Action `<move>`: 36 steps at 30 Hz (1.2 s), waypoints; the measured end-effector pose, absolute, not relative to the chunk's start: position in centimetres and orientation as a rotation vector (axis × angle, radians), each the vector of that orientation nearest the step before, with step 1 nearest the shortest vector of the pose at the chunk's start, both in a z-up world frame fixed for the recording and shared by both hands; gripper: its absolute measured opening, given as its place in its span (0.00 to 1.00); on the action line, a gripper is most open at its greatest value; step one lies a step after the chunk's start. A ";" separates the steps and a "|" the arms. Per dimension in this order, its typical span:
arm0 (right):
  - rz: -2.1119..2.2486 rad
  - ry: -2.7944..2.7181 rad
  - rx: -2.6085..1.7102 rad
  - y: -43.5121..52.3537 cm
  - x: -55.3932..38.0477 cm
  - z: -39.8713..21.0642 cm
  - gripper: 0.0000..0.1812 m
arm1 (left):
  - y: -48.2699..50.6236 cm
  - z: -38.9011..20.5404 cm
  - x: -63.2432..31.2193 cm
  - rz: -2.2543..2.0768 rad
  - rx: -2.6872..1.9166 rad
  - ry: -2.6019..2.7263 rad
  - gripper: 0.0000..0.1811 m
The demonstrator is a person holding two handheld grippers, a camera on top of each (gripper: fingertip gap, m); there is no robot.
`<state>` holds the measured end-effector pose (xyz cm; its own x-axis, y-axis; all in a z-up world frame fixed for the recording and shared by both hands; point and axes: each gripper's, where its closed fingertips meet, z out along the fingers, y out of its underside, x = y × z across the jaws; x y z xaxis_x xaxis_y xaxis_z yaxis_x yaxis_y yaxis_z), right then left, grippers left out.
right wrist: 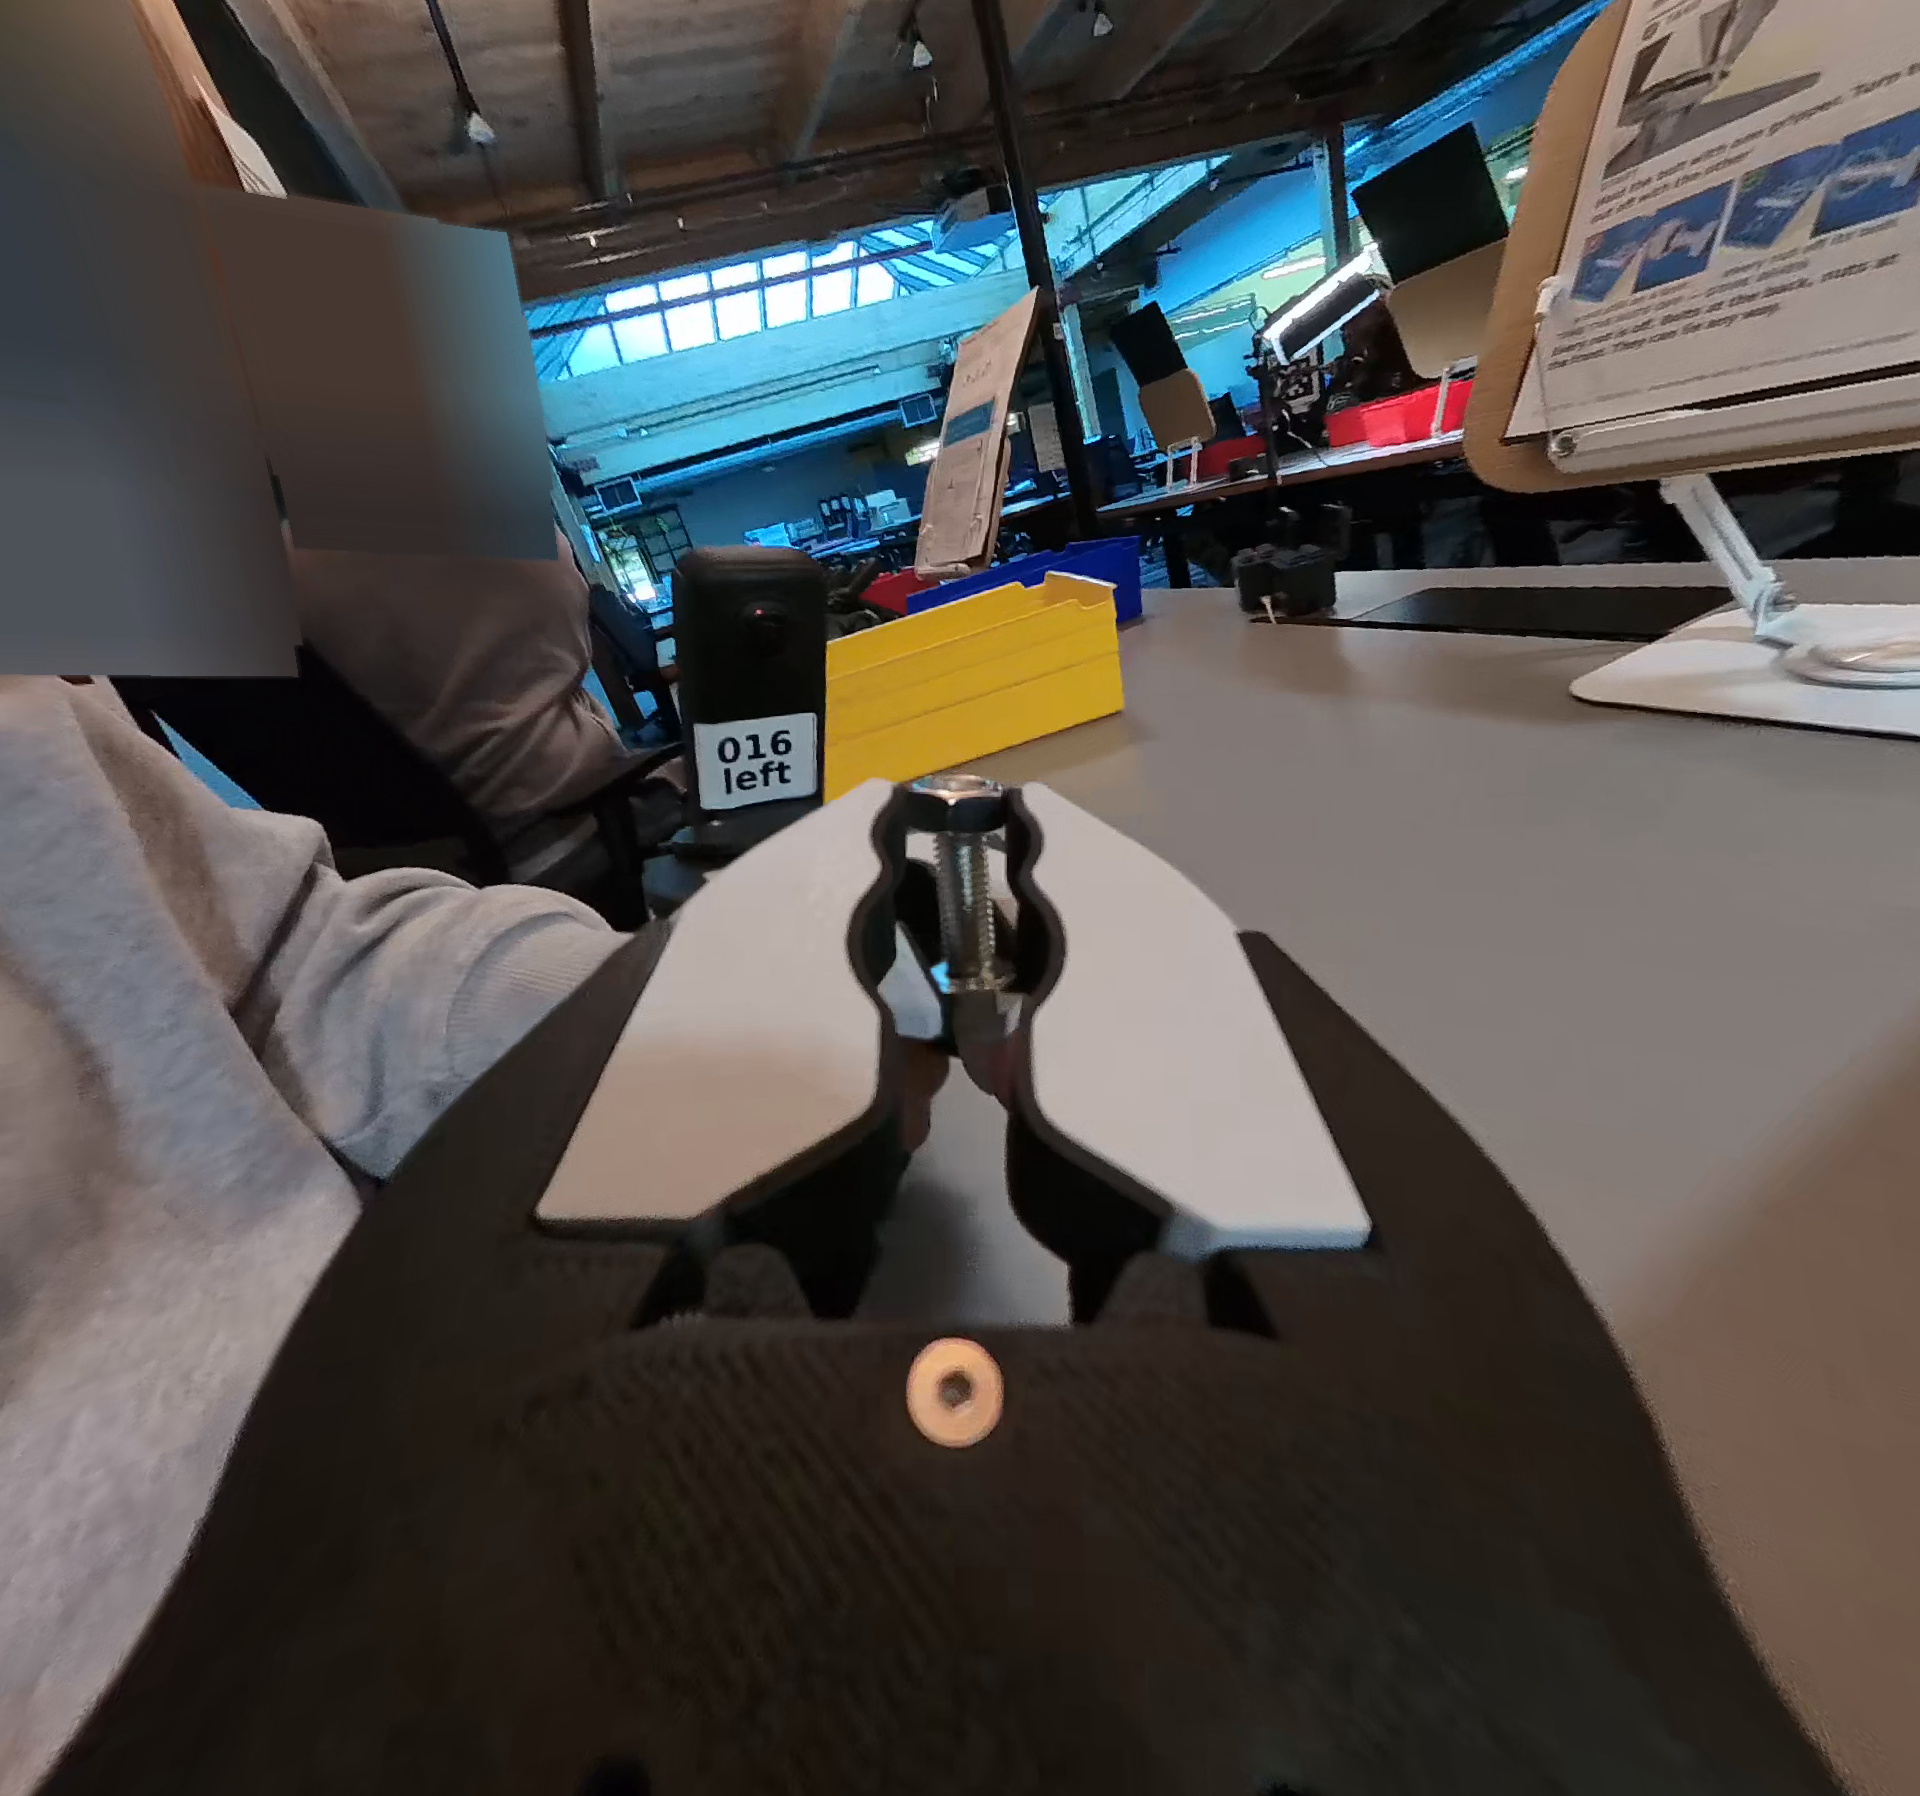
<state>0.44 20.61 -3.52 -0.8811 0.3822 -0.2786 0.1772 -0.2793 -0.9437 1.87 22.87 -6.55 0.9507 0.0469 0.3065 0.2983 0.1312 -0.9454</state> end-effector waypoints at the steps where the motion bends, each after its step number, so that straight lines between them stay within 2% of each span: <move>1: 2.313 -1.796 -0.704 20.7 0.5 -3.4 0.10 | 22.9 -6.4 2.2 -0.226 -1.420 -0.281 0.10; 16: 2.759 -1.865 -0.465 20.3 4.2 -0.6 0.09 | 21.6 -3.3 6.7 -0.797 -1.217 -0.133 0.10; 25: 2.835 -1.952 -0.376 20.1 5.5 -0.2 0.09 | 21.1 -3.5 8.7 -0.999 -1.238 -0.053 0.10; 28: 2.902 -1.902 -0.384 20.8 5.4 0.6 0.09 | 21.5 -3.9 9.0 -0.937 -1.276 -0.038 0.10; 31: 2.801 -1.874 -0.415 21.8 4.8 1.3 0.09 | 22.0 -4.3 8.3 -0.846 -1.307 -0.062 0.10; 36: 2.347 -1.603 -0.585 28.6 1.0 4.3 0.10 | 22.2 -4.6 4.6 -0.650 -1.273 -0.233 0.10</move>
<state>1.01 28.64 4.25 -0.8912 0.4118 -0.1904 0.0275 -0.3699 -0.9287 4.63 22.18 -4.64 0.8007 -0.3215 0.5055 0.5692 0.1455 -0.8092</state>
